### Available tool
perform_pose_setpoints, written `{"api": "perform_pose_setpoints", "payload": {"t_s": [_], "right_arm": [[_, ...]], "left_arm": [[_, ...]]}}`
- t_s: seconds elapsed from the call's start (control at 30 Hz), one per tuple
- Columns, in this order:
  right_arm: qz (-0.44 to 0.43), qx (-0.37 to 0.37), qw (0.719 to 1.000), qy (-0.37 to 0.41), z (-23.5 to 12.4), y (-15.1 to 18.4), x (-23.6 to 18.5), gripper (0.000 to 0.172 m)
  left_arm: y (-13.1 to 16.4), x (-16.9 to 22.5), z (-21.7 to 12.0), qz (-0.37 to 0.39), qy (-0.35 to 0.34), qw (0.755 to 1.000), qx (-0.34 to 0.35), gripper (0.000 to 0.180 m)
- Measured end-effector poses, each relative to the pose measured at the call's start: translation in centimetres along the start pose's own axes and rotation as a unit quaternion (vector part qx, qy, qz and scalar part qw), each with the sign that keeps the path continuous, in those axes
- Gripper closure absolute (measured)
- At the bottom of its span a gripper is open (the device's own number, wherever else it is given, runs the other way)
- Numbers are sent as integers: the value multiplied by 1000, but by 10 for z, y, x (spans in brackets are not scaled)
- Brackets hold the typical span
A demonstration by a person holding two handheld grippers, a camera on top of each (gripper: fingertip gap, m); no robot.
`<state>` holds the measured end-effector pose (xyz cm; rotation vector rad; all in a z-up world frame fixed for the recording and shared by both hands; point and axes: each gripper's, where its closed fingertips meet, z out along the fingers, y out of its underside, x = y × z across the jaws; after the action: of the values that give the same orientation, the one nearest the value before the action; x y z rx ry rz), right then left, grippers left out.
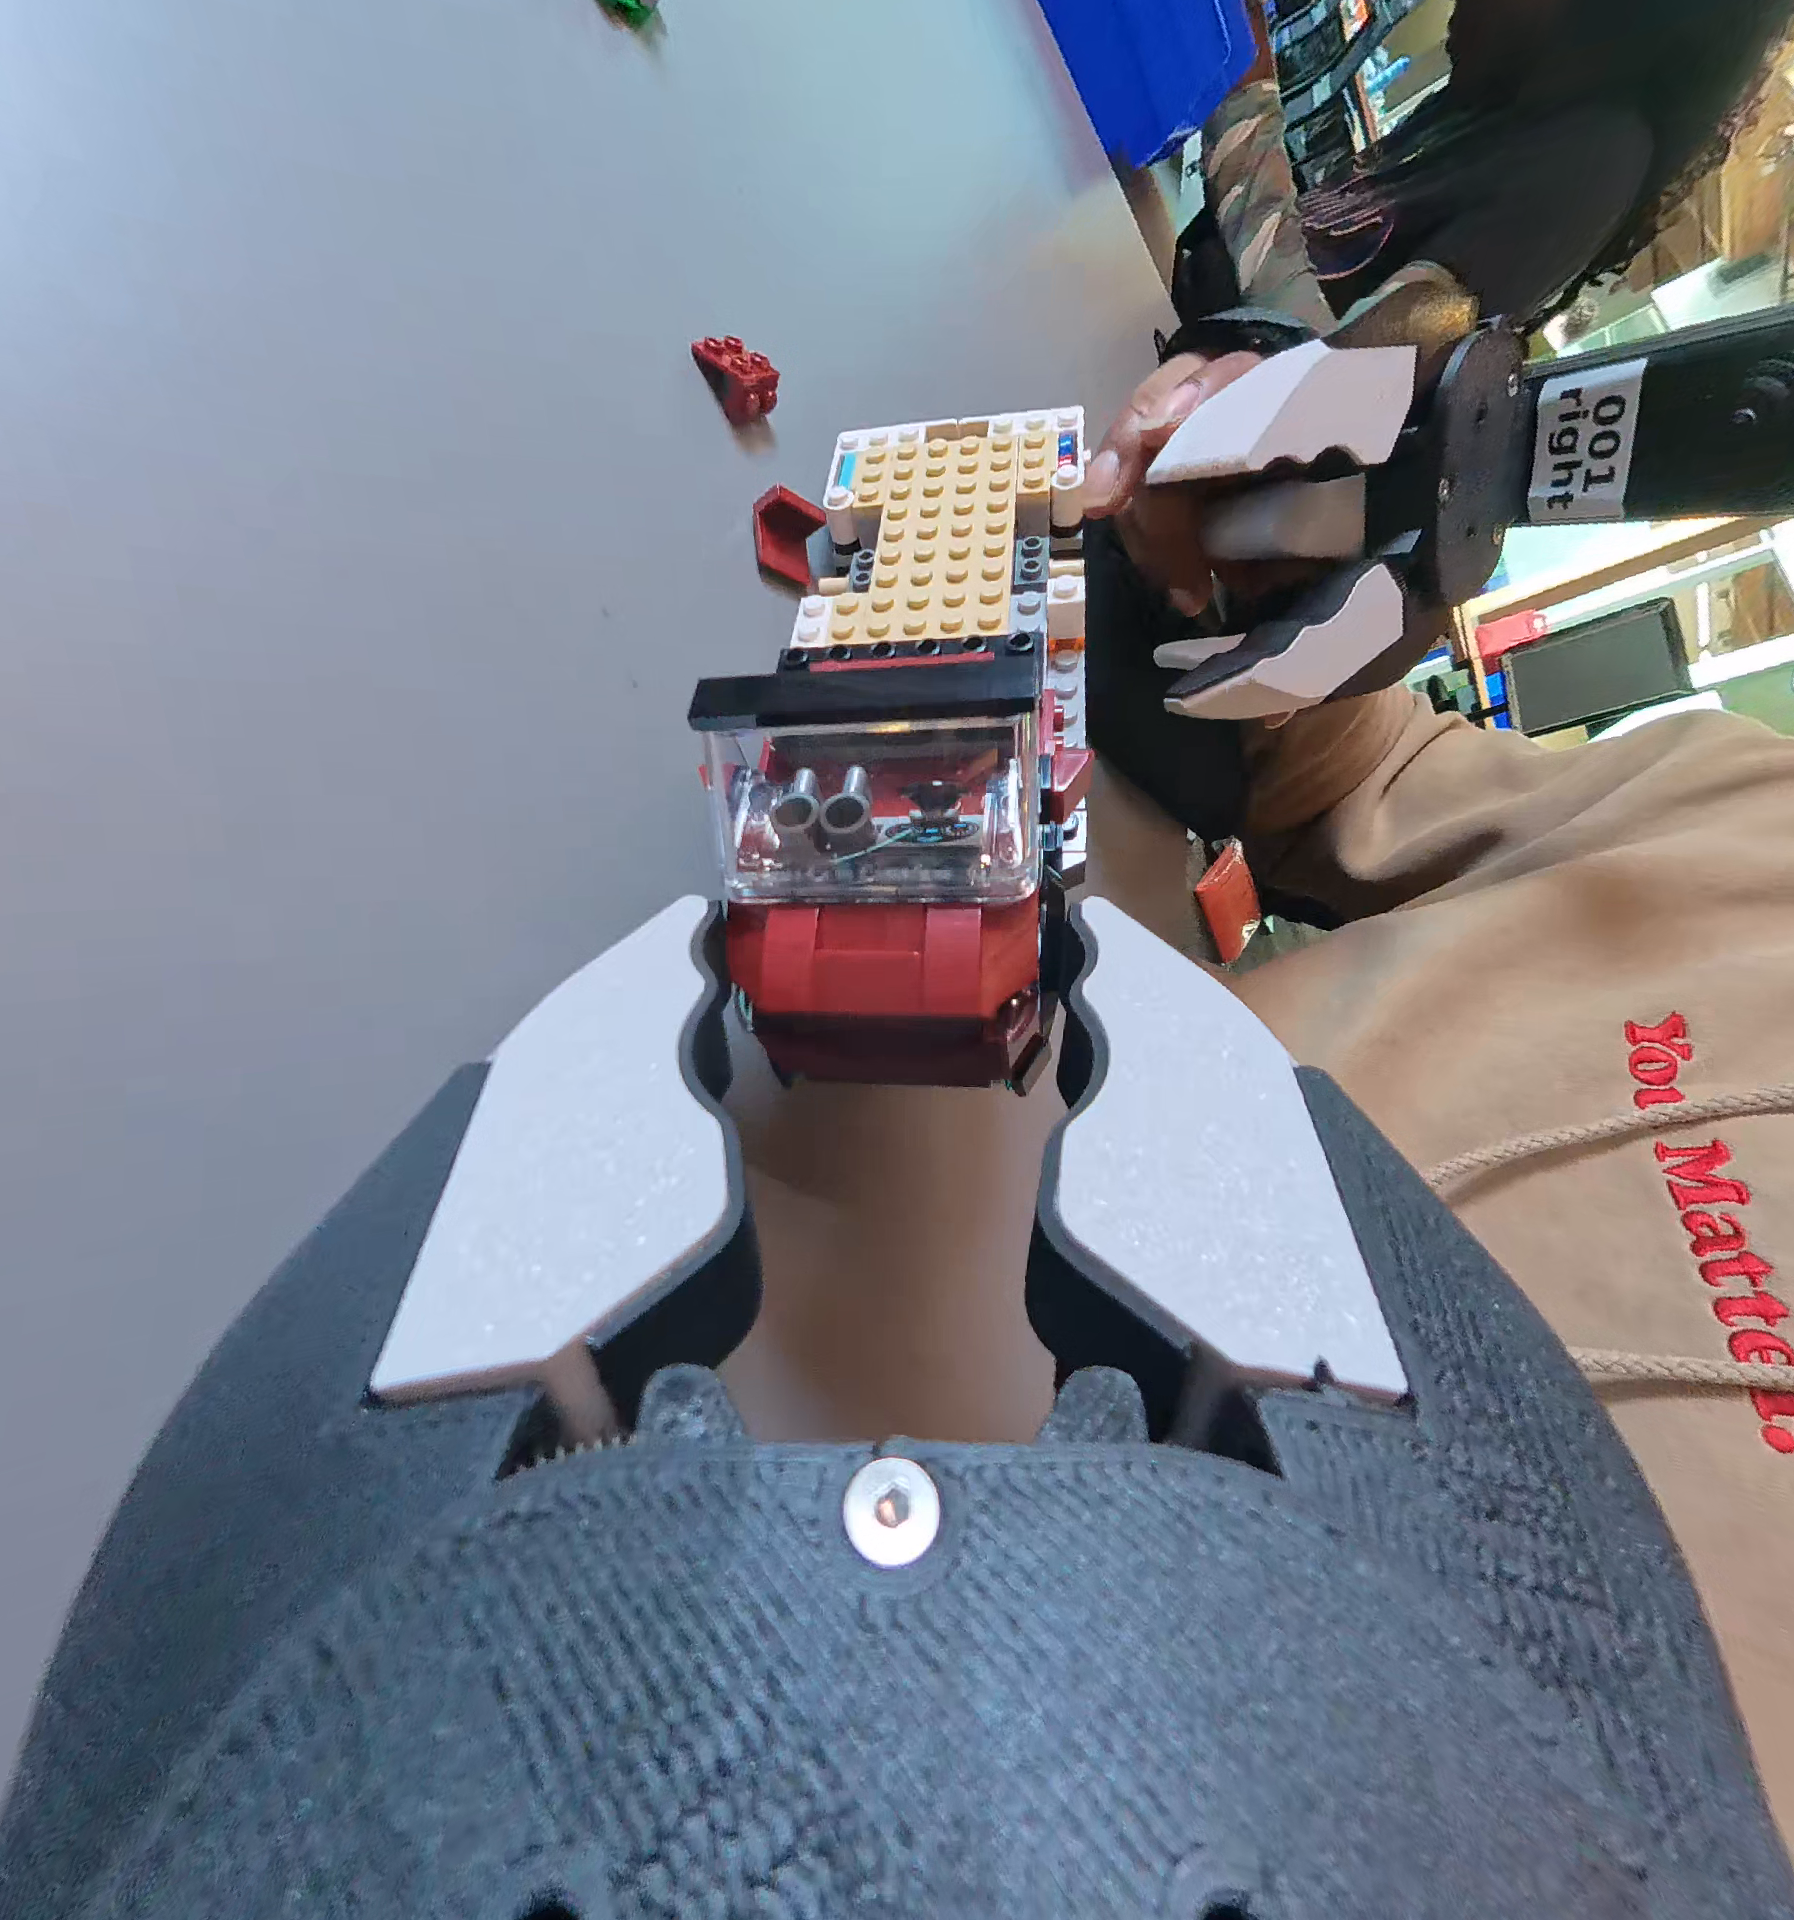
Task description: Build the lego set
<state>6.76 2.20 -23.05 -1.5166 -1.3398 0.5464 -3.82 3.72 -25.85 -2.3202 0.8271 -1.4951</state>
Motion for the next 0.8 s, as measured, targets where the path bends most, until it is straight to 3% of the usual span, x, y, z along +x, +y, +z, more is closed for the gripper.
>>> {"api": "perform_pose_setpoints", "payload": {"t_s": [0.1, 0.17, 0.33, 0.43, 0.53, 0.6, 0.7, 0.8], "right_arm": [[-5, -11, 1000, 1, 2, 5, -1, 124], [11, -9, 1000, 3, 1, 4, 3, 124], [91, -21, 994, 49, -9, 14, 43, 133], [117, -49, 990, 63, -9, 22, 64, 137], [129, -52, 989, 46, 0, 15, 69, 137], [117, -35, 992, 19, 10, 1, 60, 137], [59, -8, 998, -12, 26, -21, 41, 132], [-35, -20, 999, -12, 39, -32, 23, 130]], "left_arm": [[-2, 0, 0, 21, -14, 1000, 7, 119], [-6, -5, 1, 96, -61, 993, 22, 119], [4, -24, 9, 338, -197, 920, -11, 119], [7, -27, 13, 385, -205, 900, -21, 119], [6, -28, 12, 389, -199, 899, -21, 119], [5, -26, 12, 359, -179, 916, -14, 119], [2, -18, 8, 236, -104, 966, -18, 119], [-5, -15, 3, 139, -42, 989, -11, 119]]}}
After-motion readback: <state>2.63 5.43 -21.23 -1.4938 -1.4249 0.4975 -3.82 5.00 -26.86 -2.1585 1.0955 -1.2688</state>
